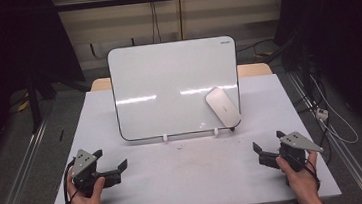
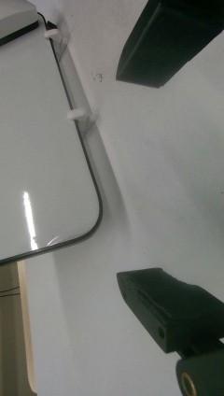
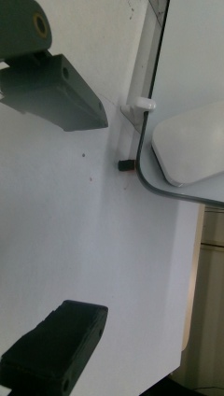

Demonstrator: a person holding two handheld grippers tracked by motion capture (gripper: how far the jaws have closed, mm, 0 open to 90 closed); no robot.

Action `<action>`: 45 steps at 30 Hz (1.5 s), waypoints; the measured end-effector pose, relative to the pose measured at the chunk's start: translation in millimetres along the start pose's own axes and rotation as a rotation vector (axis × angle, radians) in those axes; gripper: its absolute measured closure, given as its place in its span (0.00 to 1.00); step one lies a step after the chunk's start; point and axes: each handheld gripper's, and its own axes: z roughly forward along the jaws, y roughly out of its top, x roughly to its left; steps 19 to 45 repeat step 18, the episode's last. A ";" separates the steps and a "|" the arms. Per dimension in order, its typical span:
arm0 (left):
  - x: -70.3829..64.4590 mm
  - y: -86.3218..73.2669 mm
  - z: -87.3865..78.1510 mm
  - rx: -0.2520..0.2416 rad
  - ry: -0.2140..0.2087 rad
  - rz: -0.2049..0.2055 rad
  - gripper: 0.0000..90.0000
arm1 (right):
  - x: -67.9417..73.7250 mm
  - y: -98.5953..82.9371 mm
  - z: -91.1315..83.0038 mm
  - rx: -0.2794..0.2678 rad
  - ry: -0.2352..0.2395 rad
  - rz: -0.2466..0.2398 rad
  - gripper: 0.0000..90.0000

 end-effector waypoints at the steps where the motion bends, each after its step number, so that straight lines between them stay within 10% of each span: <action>1: -0.3 0.0 -0.4 0.007 -0.001 0.009 0.05 | 0.8 -0.1 -0.7 -0.004 -0.002 -0.006 0.10; 45: 0.0 -0.3 -0.4 0.010 -0.013 0.000 0.05 | -3.1 -3.7 1.9 0.008 -0.004 0.020 0.10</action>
